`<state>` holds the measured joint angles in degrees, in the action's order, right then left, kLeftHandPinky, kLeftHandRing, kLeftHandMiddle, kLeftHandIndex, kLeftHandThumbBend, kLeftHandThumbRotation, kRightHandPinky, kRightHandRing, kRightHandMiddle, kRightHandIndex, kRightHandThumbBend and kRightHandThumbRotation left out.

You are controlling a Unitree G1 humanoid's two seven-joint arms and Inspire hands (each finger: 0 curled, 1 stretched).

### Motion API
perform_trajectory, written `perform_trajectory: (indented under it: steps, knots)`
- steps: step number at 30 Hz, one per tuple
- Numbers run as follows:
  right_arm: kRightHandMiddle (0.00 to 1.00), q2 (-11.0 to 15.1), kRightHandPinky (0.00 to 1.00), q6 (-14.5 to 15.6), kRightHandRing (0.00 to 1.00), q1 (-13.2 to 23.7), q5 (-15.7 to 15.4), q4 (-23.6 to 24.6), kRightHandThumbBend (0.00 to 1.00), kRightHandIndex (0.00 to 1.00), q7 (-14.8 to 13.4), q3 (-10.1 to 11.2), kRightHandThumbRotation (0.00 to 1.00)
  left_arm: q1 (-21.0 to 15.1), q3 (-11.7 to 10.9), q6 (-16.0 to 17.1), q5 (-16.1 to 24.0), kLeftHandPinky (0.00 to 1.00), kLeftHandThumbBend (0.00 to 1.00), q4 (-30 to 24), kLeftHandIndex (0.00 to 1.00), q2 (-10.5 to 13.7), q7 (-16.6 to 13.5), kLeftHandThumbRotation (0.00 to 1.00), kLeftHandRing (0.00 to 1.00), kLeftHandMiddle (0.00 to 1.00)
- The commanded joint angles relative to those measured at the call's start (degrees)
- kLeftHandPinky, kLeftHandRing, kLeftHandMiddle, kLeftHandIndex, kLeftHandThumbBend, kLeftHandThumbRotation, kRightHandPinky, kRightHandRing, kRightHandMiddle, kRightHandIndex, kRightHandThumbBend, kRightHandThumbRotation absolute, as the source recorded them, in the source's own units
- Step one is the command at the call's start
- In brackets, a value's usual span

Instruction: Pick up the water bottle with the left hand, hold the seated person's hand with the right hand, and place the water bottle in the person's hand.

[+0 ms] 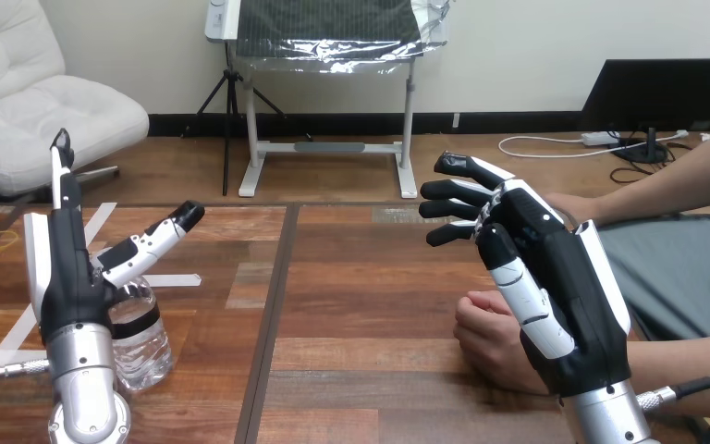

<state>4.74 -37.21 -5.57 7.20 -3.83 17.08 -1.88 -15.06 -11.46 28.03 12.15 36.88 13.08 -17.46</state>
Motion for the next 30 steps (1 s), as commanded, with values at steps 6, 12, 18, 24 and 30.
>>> perform_trajectory:
  steps: [6,12,18,24,30]
  knots:
    - [0.74,-0.17,0.58,-0.35,0.7,1.66,0.94,1.89,0.55,0.79,-0.08,-0.01,0.74,-4.61,0.84,0.51,0.15,1.0,0.98,2.0,1.0,2.05,-0.46,0.33,1.0,1.0]
    - [0.74,-0.17,0.58,-0.36,0.7,1.68,0.76,1.82,0.55,0.79,-0.16,0.0,0.74,-4.48,0.71,-0.49,0.01,1.0,0.98,1.72,1.0,2.11,-0.73,0.33,1.0,1.0]
    - [0.73,-0.08,0.58,-0.46,0.7,1.7,0.72,1.74,0.55,0.79,-0.08,0.03,0.75,-4.5,0.67,-1.45,0.34,1.0,0.99,1.61,1.0,2.27,-1.45,0.33,1.0,1.0]
    - [0.74,0.01,0.58,-0.2,0.7,1.68,0.84,1.99,0.55,0.79,0.01,0.0,0.75,-4.29,0.76,-2.7,0.38,1.0,1.0,1.04,1.0,2.47,-1.45,0.35,1.0,1.0]
    - [0.74,0.01,0.58,-0.23,0.7,1.74,1.19,1.95,0.54,0.79,0.24,-0.07,0.75,-4.0,0.78,-2.96,0.32,1.0,1.0,0.42,1.0,2.6,-1.44,0.35,1.0,1.0]
